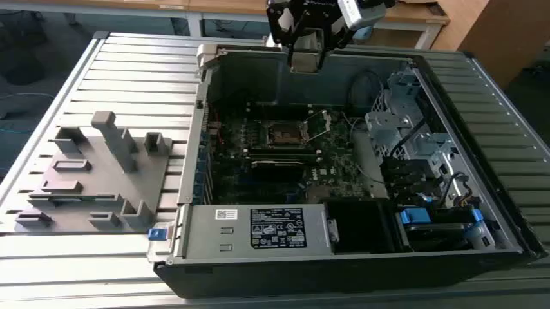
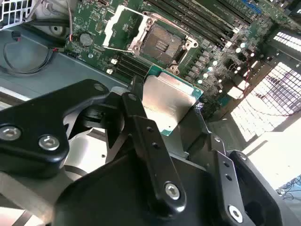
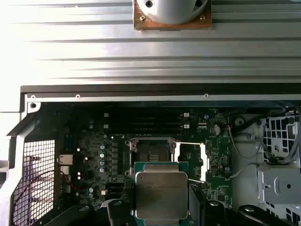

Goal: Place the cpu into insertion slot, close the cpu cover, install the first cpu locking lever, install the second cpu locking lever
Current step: 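Place the cpu into insertion slot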

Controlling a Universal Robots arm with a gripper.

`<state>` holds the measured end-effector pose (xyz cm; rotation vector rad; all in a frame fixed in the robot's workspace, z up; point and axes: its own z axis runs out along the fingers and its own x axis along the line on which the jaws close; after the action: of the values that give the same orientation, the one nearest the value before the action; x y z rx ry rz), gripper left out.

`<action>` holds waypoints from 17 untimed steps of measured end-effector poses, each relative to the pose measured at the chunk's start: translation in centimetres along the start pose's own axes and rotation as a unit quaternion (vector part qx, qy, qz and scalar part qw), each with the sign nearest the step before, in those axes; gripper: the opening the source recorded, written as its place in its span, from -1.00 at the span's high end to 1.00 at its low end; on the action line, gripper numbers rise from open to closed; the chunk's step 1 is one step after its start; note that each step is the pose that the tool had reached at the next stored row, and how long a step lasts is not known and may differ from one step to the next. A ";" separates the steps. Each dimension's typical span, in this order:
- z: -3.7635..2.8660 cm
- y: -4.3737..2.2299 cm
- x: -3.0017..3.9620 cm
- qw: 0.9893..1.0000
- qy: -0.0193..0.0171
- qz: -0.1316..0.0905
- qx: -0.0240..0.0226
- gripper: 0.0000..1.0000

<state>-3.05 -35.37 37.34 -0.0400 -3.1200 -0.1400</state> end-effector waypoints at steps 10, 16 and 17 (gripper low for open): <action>0.20 -0.02 0.00 1.000 0.000 0.000 0.000 -0.08; 0.23 -0.02 0.00 1.000 0.000 0.000 0.000 -0.08; 0.24 -0.02 0.00 1.000 0.000 0.000 0.000 -0.08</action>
<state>-3.05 -35.37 37.10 -0.0400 -3.1200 -0.1400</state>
